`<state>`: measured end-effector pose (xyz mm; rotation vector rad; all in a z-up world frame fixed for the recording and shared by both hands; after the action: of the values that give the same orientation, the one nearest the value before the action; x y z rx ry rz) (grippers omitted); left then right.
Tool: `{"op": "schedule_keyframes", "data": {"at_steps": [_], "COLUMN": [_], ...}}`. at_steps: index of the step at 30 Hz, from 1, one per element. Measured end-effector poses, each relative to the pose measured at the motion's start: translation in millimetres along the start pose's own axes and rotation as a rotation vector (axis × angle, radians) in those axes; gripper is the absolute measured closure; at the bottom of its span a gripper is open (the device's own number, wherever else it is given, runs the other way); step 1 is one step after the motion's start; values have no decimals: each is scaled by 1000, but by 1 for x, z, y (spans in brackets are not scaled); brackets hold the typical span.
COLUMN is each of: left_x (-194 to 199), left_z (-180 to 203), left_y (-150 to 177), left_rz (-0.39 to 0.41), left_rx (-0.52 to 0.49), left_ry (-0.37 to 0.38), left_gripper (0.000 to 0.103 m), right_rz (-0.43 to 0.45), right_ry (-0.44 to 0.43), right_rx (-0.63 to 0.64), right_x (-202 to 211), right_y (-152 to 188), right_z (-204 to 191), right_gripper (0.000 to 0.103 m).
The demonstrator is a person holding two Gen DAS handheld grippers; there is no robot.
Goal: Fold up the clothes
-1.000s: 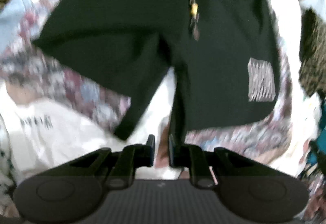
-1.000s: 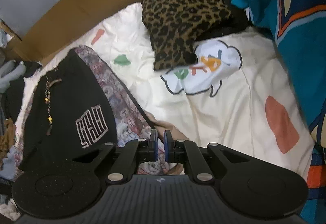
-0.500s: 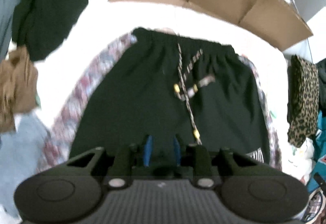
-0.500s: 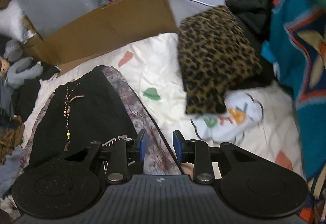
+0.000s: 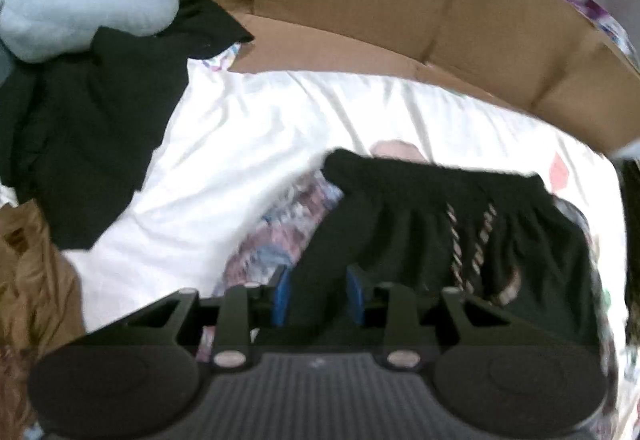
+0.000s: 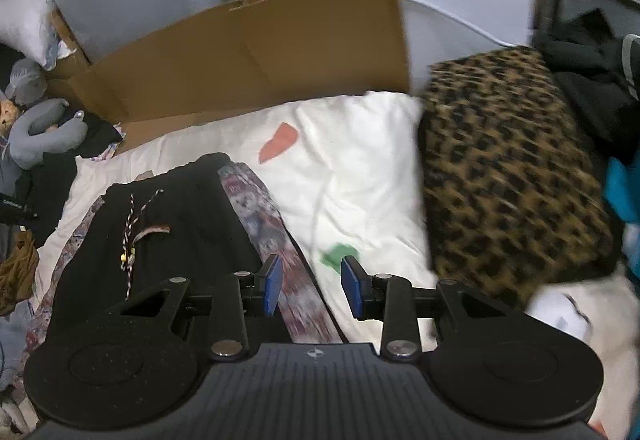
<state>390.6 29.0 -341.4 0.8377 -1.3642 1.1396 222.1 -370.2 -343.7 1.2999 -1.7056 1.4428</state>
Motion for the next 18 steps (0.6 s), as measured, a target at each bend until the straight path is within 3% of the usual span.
{"op": "schedule_keyframes", "data": {"at_steps": [6, 18], "left_x": [-42, -80], "left_z": [-10, -6], "left_y": [-37, -76], "left_rz": [12, 42], "left_rx": [-54, -92], "left_ry": [-62, -2], "left_gripper": [70, 65], "right_rz": [-10, 6], "right_ry": [-57, -120], "right_rx": [53, 189], "right_x": [-58, -150], "right_y": [-44, -123], "right_z": [-27, -84], "right_gripper": [64, 62]}}
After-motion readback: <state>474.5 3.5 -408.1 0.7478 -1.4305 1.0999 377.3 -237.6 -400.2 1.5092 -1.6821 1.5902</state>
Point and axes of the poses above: each gripper's, at about its wrist camera, not at the fingertips, and x roughly against the way its jaws point, z to its right, y to its underside, the point moved 6 cm from there along -x, roughly the way its jaws point, and after that the axes turned 11 degrees about -z, right-handed, at the moved point
